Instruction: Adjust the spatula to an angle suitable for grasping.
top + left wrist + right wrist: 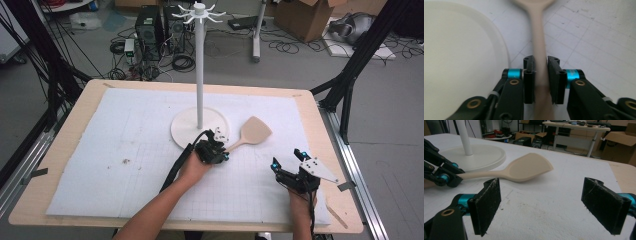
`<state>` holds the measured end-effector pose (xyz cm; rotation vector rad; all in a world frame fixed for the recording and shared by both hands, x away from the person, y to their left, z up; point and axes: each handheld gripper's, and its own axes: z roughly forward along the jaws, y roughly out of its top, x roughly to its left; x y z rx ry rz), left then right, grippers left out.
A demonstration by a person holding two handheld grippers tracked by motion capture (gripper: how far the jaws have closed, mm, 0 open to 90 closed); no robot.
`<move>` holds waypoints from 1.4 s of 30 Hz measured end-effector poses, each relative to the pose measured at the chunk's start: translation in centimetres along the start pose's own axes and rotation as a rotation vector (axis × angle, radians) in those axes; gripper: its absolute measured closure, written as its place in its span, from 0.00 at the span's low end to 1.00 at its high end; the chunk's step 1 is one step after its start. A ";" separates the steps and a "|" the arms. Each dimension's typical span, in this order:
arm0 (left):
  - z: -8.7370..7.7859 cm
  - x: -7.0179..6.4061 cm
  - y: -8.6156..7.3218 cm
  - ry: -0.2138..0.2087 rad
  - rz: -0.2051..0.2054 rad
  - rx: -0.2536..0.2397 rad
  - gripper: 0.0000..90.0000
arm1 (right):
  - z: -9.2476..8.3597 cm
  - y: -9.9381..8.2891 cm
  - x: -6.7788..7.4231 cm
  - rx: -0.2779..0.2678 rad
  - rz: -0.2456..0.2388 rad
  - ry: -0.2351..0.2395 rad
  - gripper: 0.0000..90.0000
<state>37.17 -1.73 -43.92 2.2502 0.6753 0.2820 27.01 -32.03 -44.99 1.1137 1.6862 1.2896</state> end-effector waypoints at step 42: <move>-7.0 2.0 -5.4 -0.258 0.202 -0.039 0.86 | -0.1 0.0 0.1 0.000 0.014 -0.010 0.17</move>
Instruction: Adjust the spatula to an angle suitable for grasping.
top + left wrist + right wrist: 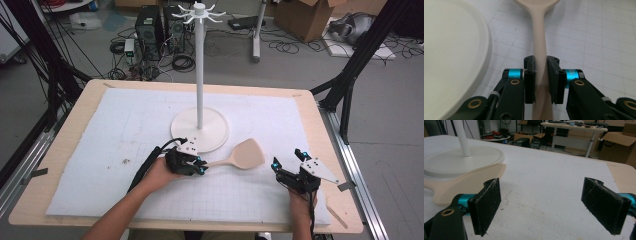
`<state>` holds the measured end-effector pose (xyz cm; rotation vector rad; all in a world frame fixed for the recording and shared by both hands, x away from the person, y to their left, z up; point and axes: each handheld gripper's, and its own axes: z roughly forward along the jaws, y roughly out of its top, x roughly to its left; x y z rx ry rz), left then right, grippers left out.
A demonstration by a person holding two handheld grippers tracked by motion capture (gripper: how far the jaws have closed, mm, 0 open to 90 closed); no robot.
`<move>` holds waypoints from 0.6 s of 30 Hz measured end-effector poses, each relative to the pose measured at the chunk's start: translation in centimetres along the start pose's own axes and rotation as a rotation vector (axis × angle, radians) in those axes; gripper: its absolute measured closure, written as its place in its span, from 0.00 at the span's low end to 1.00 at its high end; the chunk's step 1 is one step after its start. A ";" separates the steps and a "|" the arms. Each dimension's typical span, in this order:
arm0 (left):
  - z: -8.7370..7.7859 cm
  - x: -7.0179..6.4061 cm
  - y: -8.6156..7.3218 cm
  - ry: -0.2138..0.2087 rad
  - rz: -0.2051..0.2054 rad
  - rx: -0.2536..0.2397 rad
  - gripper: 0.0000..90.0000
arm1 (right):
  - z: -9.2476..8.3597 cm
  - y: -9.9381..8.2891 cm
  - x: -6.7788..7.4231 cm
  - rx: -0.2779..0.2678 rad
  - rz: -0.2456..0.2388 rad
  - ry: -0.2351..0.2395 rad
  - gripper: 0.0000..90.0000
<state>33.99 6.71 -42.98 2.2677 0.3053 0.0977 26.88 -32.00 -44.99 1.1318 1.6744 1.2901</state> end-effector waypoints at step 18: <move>-0.4 -0.2 -1.3 -0.056 0.039 0.017 0.85 | 0.0 0.0 0.0 -0.001 -0.006 0.001 0.17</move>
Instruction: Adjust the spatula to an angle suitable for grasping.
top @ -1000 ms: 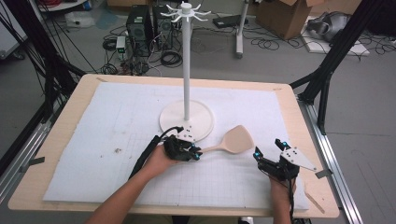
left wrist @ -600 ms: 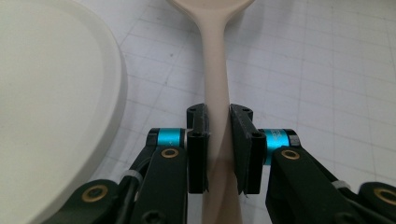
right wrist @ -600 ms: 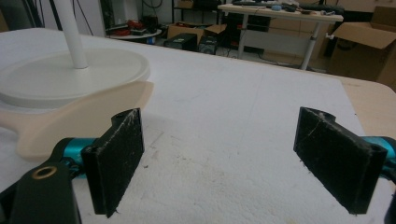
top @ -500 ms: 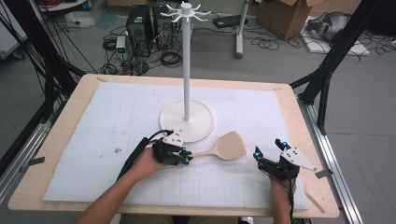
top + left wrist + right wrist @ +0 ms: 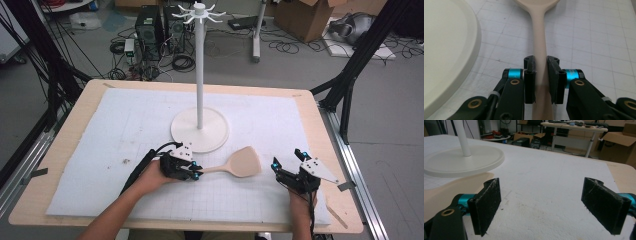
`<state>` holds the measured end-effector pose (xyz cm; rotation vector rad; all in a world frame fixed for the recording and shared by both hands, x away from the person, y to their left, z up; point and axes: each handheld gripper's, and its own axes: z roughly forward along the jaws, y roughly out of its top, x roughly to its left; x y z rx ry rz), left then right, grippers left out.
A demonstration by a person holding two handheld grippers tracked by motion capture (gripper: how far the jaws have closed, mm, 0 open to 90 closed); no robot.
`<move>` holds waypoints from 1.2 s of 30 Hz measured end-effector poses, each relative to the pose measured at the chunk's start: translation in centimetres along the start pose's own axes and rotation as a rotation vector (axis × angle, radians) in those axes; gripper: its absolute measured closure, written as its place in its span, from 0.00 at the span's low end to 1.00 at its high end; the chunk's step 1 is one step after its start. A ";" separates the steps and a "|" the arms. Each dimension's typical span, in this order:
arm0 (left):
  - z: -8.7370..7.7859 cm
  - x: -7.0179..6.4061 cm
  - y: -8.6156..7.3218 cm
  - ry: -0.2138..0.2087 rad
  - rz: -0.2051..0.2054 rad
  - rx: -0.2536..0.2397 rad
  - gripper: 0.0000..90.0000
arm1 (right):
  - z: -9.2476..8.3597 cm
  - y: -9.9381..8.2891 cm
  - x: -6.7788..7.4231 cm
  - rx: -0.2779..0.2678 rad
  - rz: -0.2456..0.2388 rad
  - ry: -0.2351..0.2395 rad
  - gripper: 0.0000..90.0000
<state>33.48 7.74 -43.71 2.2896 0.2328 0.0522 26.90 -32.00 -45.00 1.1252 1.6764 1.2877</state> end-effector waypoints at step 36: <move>-12.3 0.7 -8.4 0.558 -0.372 -0.630 0.18 | 0.2 0.1 0.1 0.011 -0.006 -0.007 0.17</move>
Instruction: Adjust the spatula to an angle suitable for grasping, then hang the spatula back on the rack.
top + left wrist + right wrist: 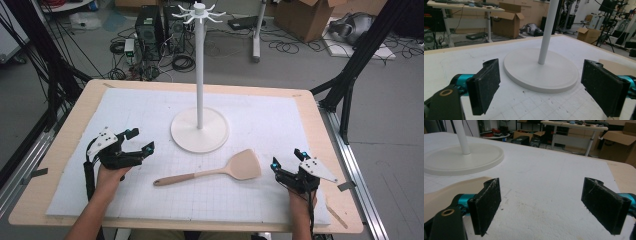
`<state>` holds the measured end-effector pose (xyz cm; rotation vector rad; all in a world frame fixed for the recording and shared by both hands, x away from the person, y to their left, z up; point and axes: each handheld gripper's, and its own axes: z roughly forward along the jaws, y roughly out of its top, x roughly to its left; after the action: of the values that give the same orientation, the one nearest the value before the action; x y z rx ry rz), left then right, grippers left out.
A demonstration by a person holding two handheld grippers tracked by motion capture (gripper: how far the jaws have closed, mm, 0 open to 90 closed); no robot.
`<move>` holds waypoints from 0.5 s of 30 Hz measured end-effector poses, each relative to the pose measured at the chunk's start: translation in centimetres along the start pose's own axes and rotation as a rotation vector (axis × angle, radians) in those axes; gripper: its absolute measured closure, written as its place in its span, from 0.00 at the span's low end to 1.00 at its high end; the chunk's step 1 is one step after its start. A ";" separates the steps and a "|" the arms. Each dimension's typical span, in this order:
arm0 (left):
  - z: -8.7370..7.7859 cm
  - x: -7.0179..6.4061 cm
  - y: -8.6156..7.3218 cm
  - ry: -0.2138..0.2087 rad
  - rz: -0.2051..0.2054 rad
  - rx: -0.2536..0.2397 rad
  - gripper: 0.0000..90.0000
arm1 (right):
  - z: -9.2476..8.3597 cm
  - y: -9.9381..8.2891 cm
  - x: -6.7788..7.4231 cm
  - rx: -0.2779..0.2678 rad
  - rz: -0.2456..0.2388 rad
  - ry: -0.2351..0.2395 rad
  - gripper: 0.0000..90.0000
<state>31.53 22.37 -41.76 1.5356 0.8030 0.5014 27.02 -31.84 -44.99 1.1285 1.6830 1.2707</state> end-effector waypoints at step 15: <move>2.4 -2.0 0.5 -0.140 0.069 0.131 0.19 | 0.1 0.0 0.0 0.004 -0.011 0.005 0.17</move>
<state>32.06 19.32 -41.31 1.7042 0.6879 0.3926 27.06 -31.78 -44.99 1.1178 1.6944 1.2644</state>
